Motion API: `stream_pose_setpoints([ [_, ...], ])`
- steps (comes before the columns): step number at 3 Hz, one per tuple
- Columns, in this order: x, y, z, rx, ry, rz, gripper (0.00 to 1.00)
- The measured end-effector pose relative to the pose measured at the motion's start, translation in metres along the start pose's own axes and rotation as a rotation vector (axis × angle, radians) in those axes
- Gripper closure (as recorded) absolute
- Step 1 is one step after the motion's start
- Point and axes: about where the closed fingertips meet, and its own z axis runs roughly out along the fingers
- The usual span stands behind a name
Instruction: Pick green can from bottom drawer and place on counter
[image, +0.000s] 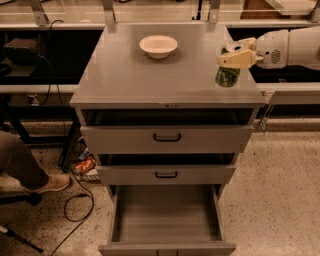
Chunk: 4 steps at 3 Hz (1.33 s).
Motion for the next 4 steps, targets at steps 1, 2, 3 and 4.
stream_pose_setpoints([
  [1,0.0,-0.008,0.01,-0.006,-0.026,0.045,1.0],
  [2,0.001,-0.017,0.022,0.03,-0.05,0.086,1.0],
  [3,0.003,-0.026,0.041,0.089,-0.068,0.113,1.0],
  [4,0.011,-0.032,0.066,0.123,-0.067,0.141,1.0],
])
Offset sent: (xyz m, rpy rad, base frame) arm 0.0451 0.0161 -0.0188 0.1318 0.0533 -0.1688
